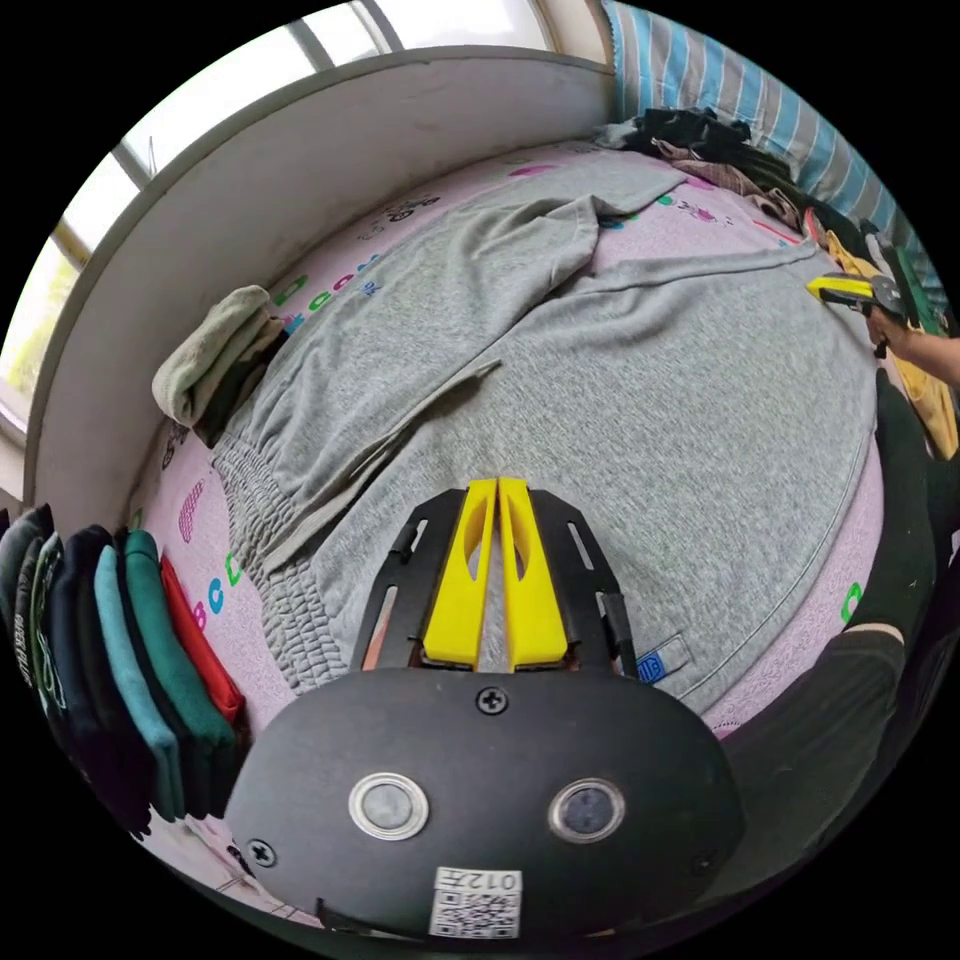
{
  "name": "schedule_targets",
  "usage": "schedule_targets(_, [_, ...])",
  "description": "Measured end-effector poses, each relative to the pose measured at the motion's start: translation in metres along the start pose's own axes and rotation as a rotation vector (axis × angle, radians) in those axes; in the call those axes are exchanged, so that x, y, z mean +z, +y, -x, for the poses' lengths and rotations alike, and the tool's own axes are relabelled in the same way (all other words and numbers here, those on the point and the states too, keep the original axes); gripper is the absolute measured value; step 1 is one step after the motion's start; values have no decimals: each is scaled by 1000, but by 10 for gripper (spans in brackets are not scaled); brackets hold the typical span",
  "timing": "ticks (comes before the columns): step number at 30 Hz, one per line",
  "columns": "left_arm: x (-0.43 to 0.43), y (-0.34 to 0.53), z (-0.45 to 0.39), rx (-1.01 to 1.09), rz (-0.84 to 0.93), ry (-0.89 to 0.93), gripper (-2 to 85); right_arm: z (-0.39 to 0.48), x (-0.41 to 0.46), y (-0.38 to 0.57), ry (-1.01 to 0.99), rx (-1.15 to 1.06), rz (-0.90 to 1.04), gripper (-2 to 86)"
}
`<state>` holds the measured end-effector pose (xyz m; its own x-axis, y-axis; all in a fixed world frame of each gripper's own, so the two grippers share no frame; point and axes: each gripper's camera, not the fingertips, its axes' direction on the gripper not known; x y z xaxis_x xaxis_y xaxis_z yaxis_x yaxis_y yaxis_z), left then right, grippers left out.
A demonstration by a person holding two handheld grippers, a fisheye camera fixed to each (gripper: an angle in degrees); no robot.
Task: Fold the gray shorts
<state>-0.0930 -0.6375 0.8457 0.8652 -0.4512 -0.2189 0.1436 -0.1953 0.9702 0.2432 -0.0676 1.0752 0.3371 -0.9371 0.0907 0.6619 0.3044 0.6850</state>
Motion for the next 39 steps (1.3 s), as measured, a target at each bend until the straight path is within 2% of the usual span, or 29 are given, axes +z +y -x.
schedule_targets(4, [2,7,24,-104,-33,106,-1,-6,-4,7,31,-15,-2,-10])
schedule_targets(9, [-2,-1,36,-159,59,84,-1,-46,-17,13,14,123,51,-10])
schedule_targets(13, [-10,3,65,-374,0,38,-1,-126,-36,48,242,425,-4,-10])
schedule_targets(17, [3,9,85,-490,59,59,-1,-218,-43,81,215,733,15,-10])
schedule_targets(19, [8,11,95,-527,67,69,-1,-242,-39,90,180,797,35,-10])
schedule_targets(24, [10,10,101,-513,43,70,-1,-272,-18,108,191,859,136,-10])
schedule_targets(28, [11,-3,96,-449,66,2,-1,-288,-16,130,133,940,62,-10])
schedule_targets(31, [9,-19,97,-413,120,-12,-1,-304,-15,136,56,1014,80,-9])
schedule_targets(39, [-6,-56,148,-500,13,-40,-1,-290,-13,73,-38,766,43,-8])
